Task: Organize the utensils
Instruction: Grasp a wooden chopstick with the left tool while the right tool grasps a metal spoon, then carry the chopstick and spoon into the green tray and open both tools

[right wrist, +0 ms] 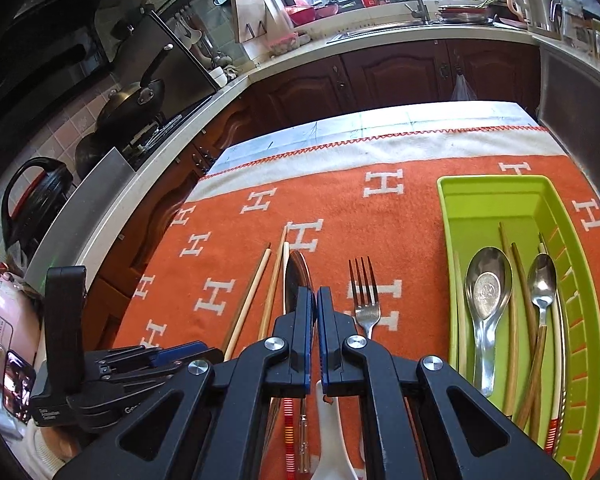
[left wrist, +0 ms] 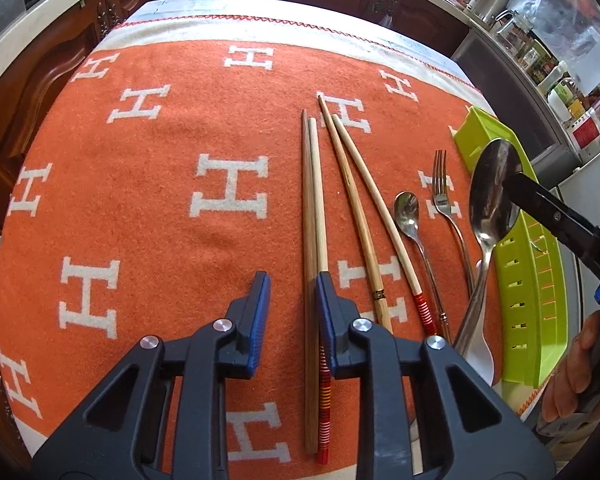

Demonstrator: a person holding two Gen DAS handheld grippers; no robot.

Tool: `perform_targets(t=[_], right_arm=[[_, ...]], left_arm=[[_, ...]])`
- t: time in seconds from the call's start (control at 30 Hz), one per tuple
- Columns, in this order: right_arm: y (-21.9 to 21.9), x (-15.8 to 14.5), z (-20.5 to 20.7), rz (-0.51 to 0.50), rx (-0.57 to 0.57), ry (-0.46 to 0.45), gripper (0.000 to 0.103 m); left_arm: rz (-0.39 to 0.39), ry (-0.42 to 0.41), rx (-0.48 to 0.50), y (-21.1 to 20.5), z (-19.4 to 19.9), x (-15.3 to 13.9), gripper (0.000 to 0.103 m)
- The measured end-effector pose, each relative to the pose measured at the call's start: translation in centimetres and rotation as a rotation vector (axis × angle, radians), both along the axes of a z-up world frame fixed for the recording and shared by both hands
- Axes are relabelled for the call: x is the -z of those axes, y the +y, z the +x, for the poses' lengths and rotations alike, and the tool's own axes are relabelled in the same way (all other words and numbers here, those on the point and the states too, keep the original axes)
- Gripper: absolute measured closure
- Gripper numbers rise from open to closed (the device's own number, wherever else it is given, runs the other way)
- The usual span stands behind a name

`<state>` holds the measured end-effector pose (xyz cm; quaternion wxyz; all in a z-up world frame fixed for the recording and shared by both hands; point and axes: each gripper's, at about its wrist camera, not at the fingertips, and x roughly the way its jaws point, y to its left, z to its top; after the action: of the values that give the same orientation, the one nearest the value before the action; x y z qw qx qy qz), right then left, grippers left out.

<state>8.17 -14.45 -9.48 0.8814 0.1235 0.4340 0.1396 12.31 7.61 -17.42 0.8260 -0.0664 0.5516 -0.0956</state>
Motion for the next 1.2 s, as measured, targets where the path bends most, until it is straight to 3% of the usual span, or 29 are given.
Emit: perform_targets(t=[0.27,0.3,0.33,0.37,0.57,0.73,1.2], right_arm=[[-0.2,0.2,-0.8,0.009,-0.009,-0.009,0.100],[-0.3,0.1,-0.9,0.012,-0.012,-0.013,0.100],[-0.3,0.0,-0.9,0.013,-0.014,-0.018,0.100],[-0.3,-0.1,-1.0,0.018,-0.018,-0.023,0.100],[-0.9,-1.1,-1.9,0.058,-0.033,-0.057,0.100],[-2.4,-2.6,-3.5,0.108,-0.026,-0.102,0.100],[-9.3,-10.3,-12.0,0.142,0.079,-0.262,0.100]], left_arm=[[0.105,-0.029,0.026,-1.7,0.4,0.1,0.083],[0.126,-0.035,0.029,-1.9,0.5,0.1,0.088],[0.166,-0.049,0.030,-2.3,0.5,0.2,0.099],[0.188,-0.060,0.032,-2.5,0.5,0.2,0.099],[0.168,-0.049,-0.004,-1.9,0.0,-0.3,0.099],[0.141,-0.082,-0.005,-1.9,-1.7,-2.6,0.099],[0.075,-0.223,0.147,-9.3,-7.0,-10.9,0.099]])
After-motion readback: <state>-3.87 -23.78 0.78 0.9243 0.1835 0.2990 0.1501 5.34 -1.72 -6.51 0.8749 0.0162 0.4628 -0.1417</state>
